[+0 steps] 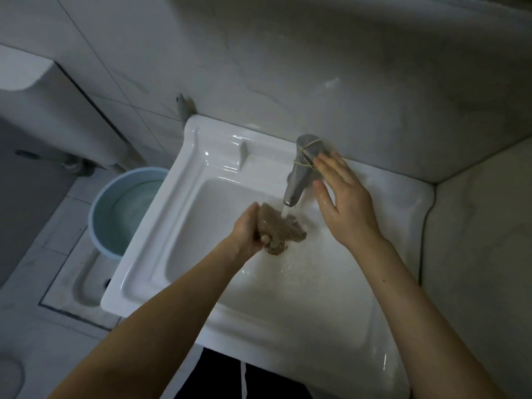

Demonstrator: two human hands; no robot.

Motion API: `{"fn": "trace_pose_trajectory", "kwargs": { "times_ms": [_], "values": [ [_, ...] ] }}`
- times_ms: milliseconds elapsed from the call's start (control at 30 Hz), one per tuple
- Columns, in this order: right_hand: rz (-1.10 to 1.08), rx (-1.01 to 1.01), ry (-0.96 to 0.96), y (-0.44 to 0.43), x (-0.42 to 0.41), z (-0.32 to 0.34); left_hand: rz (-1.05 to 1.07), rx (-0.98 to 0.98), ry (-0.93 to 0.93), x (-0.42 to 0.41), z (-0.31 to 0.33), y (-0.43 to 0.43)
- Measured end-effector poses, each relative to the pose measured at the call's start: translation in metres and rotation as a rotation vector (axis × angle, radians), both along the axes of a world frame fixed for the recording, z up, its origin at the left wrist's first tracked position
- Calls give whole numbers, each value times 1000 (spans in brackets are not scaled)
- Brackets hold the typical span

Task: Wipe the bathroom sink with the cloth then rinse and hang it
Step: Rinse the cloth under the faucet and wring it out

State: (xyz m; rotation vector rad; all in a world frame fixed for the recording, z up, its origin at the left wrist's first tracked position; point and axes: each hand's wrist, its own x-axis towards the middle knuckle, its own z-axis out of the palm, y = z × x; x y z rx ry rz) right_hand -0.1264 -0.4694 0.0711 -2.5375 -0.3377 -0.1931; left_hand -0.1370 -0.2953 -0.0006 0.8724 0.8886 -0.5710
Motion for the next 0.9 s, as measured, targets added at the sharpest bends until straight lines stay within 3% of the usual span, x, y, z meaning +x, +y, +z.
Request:
{"fn": "trace_pose_trajectory", "kwargs": {
  "times_ms": [267, 367, 467, 633, 733, 900],
  "values": [
    [-2, -235, -57, -7, -31, -8, -168, 88, -86, -24, 31, 37],
    [34, 1, -48, 24, -72, 12, -286, 58, -175, -24, 53, 40],
    [134, 130, 319, 53, -103, 5, -390, 30, -235, -24, 70, 39],
    [-98, 446, 527, 61, -80, -21, -492, -17, -265, -27, 76, 42],
    [-61, 242, 469, 56, -74, -21, -580, -27, -246, -21, 70, 62],
    [219, -4, 69, 44, -65, -4, -736, -215, -191, -23, 65, 78]
  ]
}}
